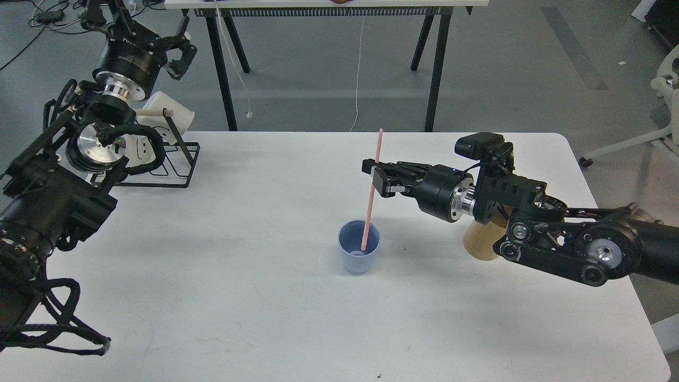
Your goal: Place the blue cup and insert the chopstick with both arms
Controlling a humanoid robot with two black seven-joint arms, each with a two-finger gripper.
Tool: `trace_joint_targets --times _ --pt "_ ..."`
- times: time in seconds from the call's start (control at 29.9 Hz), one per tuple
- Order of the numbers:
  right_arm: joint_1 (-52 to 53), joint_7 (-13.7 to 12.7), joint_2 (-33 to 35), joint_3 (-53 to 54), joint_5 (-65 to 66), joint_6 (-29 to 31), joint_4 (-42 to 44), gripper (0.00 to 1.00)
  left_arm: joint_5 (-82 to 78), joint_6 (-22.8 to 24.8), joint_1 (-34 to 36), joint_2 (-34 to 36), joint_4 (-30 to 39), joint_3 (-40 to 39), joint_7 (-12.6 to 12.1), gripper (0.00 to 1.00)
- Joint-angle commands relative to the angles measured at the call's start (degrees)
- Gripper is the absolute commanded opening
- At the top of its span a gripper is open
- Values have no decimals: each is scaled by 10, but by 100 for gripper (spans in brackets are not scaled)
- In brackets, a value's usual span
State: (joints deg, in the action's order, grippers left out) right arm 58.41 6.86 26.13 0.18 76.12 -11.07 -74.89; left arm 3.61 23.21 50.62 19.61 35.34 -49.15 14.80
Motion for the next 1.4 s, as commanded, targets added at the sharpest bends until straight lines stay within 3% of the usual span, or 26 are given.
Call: trace_joint_targets --times 0.0,0.2,0.7,0.9,0.94,0.97,1.0,1.24,1.37 --pt "-10 0 -4 0 1 0 3 2 0 0 0 2 0 -1 1 99" --pt "-26 0 -4 0 1 0 14 8 0 0 -1 2 0 -1 1 99" --pt "-27 0 -9 0 -1 0 12 35 0 1 0 2 0 0 0 99" --pt "-23 15 1 51 -7 -5 6 69 0 2 -1 4 0 0 1 99" --pt "-25 21 6 81 -7 -4 6 77 0 2 0 4 0 0 1 99" --pt "-27 27 12 116 -8 -3 5 93 0 2 -1 4 0 0 1 99" --pt "-30 32 13 142 -9 -1 5 98 0 2 -1 4 0 -1 1 99" --pt "-32 36 14 275 -138 16 17 99 0 2 -1 4 0 0 0 99" --pt "-15 37 11 350 -252 103 95 100 0 3 -2 4 -1 1 -3 99"
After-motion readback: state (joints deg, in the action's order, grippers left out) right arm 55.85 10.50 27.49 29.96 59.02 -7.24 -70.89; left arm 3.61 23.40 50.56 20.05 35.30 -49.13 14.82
